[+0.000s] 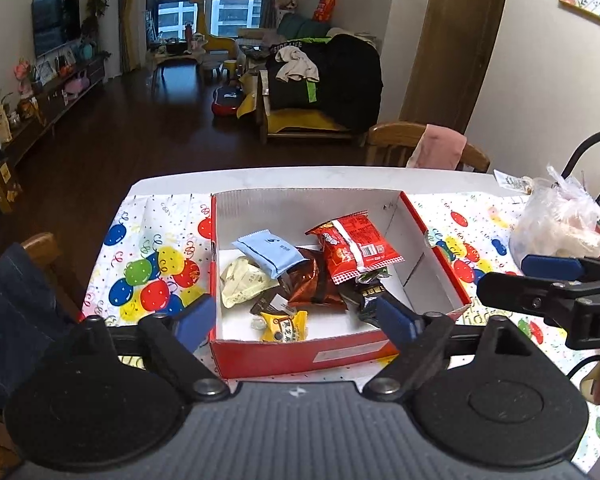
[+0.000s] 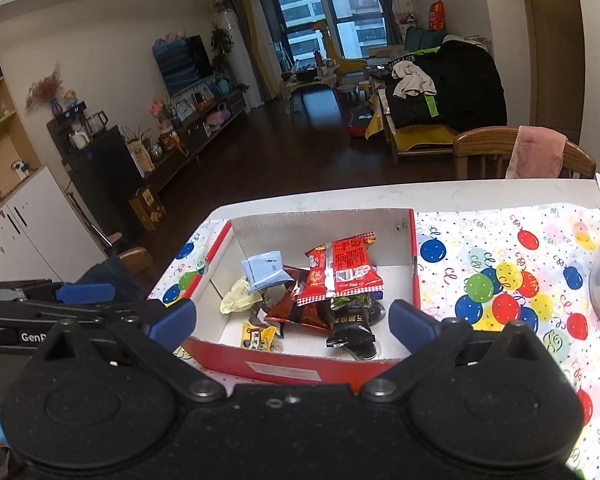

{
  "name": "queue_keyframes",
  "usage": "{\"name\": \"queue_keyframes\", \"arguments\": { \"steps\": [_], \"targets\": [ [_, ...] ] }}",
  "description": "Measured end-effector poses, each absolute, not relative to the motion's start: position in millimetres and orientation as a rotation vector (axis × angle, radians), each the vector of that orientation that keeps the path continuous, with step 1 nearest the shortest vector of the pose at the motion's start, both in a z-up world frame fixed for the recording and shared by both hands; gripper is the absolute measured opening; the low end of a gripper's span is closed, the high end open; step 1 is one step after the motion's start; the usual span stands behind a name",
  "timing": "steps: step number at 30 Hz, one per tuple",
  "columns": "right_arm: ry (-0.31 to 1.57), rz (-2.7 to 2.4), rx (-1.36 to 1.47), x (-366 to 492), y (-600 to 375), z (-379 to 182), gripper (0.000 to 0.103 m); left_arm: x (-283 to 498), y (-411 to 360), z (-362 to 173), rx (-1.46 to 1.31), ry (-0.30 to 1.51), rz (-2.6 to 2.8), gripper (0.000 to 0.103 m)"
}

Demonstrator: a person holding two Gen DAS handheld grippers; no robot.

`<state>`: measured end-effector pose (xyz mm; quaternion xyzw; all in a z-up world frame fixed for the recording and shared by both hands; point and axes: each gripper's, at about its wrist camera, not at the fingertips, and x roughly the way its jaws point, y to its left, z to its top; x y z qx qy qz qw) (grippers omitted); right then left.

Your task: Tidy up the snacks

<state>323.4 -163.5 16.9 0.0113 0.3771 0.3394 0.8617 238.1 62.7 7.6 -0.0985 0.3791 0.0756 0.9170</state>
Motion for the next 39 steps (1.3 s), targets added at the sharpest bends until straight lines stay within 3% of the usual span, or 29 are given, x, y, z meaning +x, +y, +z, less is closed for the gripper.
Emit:
{"name": "queue_keyframes", "arguments": {
  "steps": [2, 39],
  "targets": [
    [0.784, 0.711, 0.026, 319.9, -165.6, 17.3, 0.103, 235.3, 63.4, 7.9, -0.218, 0.777, 0.151, 0.101],
    [0.725, 0.709, 0.024, 297.6, -178.9, 21.5, 0.103, 217.6, 48.5, 19.4, -0.214, 0.74, 0.173, 0.101]
  ]
}}
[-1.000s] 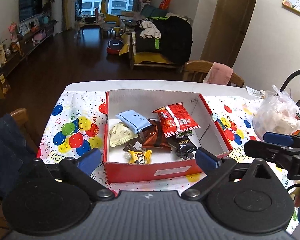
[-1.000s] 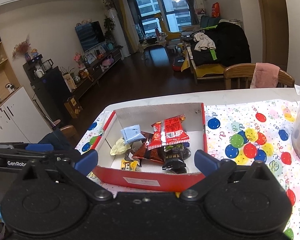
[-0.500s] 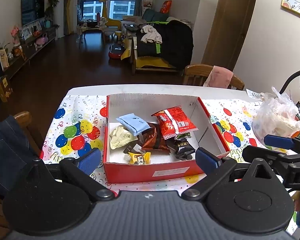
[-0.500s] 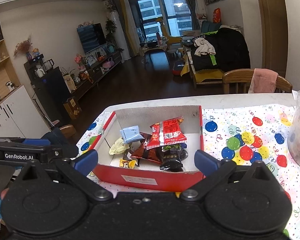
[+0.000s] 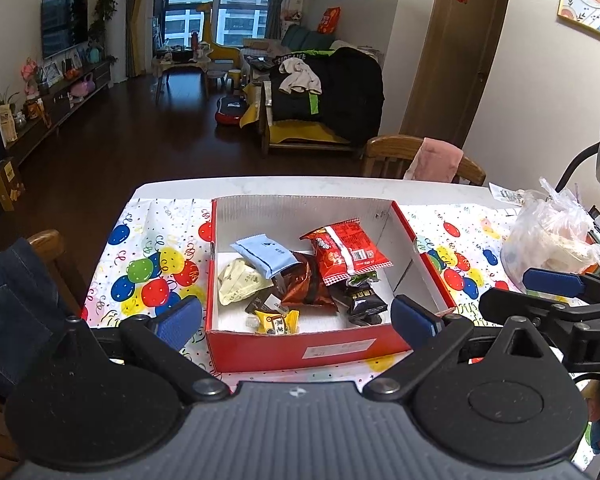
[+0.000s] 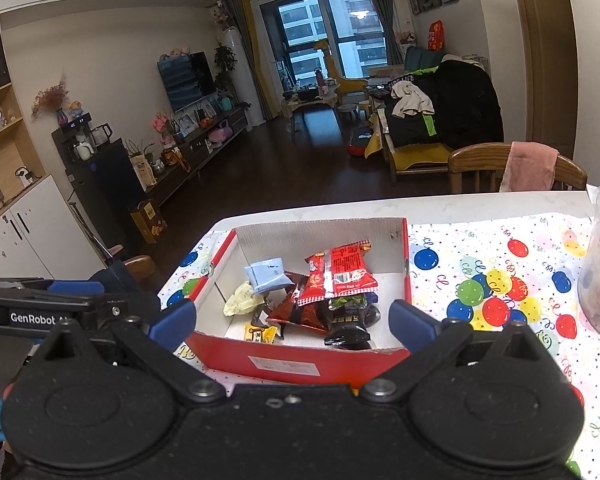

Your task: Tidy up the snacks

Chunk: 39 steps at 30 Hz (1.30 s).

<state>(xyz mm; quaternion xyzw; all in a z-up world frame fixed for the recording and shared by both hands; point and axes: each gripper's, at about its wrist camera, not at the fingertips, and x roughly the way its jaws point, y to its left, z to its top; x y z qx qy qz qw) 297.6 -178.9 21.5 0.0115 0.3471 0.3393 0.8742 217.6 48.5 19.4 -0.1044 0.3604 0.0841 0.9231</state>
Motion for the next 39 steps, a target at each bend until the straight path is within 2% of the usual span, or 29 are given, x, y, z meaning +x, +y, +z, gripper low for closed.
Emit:
{"name": "queue_keyframes", "arguments": {
  "steps": [39],
  "targets": [
    [0.742, 0.689, 0.024, 292.4, -174.4, 15.4, 0.103, 218.7, 51.8, 18.7, -0.228, 0.744, 0.147, 0.101]
  ]
}}
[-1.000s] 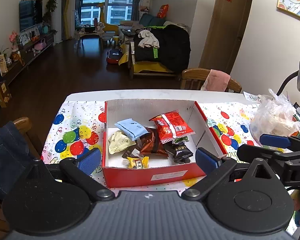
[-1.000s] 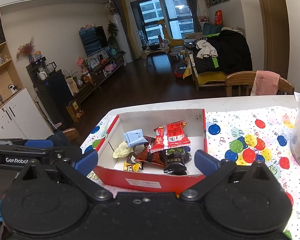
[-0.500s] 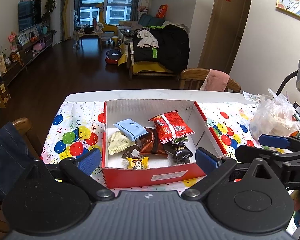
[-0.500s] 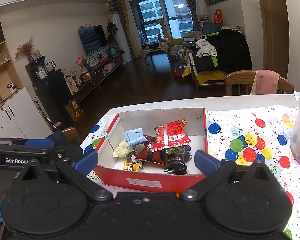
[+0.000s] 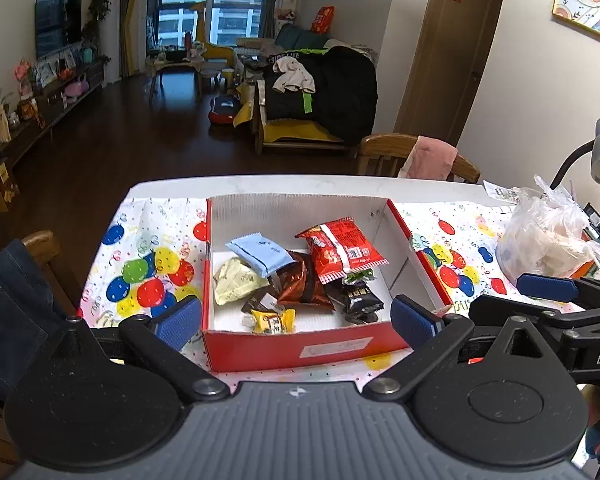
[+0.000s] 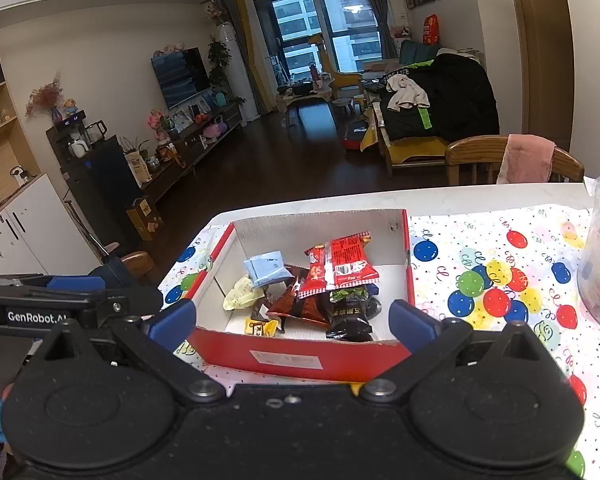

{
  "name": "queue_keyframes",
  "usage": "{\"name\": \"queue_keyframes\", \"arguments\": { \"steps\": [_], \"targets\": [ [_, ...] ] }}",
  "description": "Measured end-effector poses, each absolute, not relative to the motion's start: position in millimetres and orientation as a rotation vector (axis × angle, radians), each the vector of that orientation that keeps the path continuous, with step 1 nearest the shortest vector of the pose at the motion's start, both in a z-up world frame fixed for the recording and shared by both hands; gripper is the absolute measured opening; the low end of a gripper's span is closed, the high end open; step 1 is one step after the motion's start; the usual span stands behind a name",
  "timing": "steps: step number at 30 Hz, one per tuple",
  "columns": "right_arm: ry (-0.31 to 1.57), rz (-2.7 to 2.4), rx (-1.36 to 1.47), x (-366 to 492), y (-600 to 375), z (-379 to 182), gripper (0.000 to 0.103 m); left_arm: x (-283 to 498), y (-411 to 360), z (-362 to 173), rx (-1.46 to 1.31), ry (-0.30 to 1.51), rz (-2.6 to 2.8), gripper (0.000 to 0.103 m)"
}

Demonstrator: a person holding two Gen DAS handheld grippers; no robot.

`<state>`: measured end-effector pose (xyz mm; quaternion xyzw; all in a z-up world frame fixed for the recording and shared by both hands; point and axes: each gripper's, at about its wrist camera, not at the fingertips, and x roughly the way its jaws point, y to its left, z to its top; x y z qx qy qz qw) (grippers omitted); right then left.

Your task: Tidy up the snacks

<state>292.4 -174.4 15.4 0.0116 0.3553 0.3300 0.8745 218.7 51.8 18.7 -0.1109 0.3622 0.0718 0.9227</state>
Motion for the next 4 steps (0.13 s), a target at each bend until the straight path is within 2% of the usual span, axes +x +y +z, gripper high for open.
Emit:
{"name": "queue_keyframes", "arguments": {
  "steps": [4],
  "targets": [
    [0.745, 0.671, 0.029, 286.5, -177.1, 16.1, 0.103, 213.8, 52.8, 16.8, -0.234, 0.75, 0.138, 0.101]
  ]
}}
